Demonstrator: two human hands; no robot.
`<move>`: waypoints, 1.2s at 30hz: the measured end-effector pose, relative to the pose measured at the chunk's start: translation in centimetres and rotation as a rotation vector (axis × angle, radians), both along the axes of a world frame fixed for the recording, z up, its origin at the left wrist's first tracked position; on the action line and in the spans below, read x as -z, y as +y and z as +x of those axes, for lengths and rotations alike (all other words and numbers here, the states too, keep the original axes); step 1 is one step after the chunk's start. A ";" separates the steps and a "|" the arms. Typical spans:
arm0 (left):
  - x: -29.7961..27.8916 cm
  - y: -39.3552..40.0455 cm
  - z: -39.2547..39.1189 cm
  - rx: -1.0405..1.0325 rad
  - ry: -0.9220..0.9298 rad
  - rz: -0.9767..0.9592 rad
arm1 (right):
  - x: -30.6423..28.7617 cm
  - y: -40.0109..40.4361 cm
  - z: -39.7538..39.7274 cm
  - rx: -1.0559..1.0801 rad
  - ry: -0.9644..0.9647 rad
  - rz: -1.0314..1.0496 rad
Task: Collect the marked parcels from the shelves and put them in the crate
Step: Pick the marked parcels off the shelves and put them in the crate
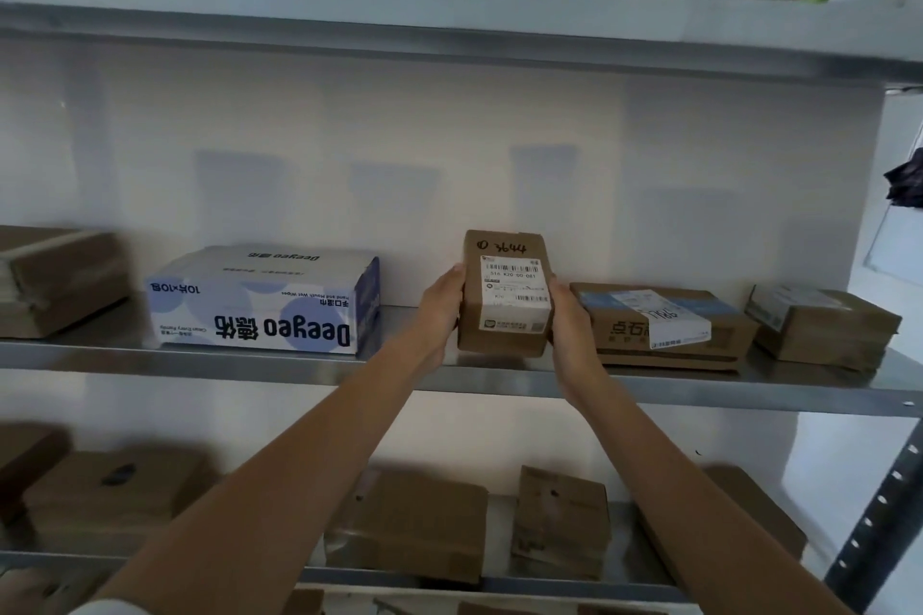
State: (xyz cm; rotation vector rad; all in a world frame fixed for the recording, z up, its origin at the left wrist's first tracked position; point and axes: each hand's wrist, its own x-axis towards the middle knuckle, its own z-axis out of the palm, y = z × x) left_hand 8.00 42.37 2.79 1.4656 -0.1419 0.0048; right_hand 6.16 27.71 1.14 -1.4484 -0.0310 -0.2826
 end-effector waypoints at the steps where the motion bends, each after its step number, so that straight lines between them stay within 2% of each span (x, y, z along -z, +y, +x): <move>1: 0.3 -0.2 -0.2 0.000 0.032 -0.010 | 0.3 0.0 0.2 0.008 0.033 -0.022; 4: 1.3 -0.5 -0.7 0.021 0.137 -0.039 | 1.6 0.3 1.2 0.022 0.114 -0.123; 6: 2.3 -0.7 -0.9 0.017 0.137 -0.021 | 2.2 0.5 1.6 0.055 0.113 -0.145; 9: 2.0 -0.3 -2.3 -0.130 0.061 0.004 | 2.1 0.8 1.4 0.264 -0.028 -0.170; 10: 1.7 0.3 -2.6 -0.198 -0.012 0.017 | 1.7 1.1 1.1 0.349 -0.118 -0.196; 12: 1.2 2.2 -2.9 -0.321 -0.271 0.012 | 0.0 2.7 -0.4 0.470 -0.339 -0.266; 15: -0.1 6.7 -3.7 -0.511 -0.620 0.062 | -2.5 7.6 -2.1 0.511 -0.612 -0.417; 17: -1.0 10.1 -3.9 -0.625 -0.717 0.089 | -2.8 11.6 -1.9 0.395 -0.647 -0.495; 19: -1.5 13.8 -3.6 -0.706 -0.739 0.117 | -2.2 15.7 -1.4 0.252 -0.574 -0.563; 21: -1.5 17.5 -3.1 -0.759 -0.715 0.182 | -1.1 19.3 -0.8 0.142 -0.501 -0.563; 25: -0.5 24.8 -1.8 -0.882 -0.674 0.362 | 0.2 23.3 1.0 0.141 -0.250 -0.442; 28: 0.5 29.7 0.1 -0.903 -0.514 0.427 | 0.9 24.6 1.9 0.163 -0.092 -0.286; 30: 1.4 31.8 0.9 -0.766 -0.341 0.364 | 1.3 25.0 2.3 0.164 -0.019 -0.255; 33: 2.0 32.9 0.6 -0.454 -0.112 0.129 | 1.6 25.2 1.9 0.180 0.025 -0.233; 36: 1.8 33.6 0.3 -0.394 -0.029 0.040 | 0.9 25.1 1.1 0.217 0.025 -0.186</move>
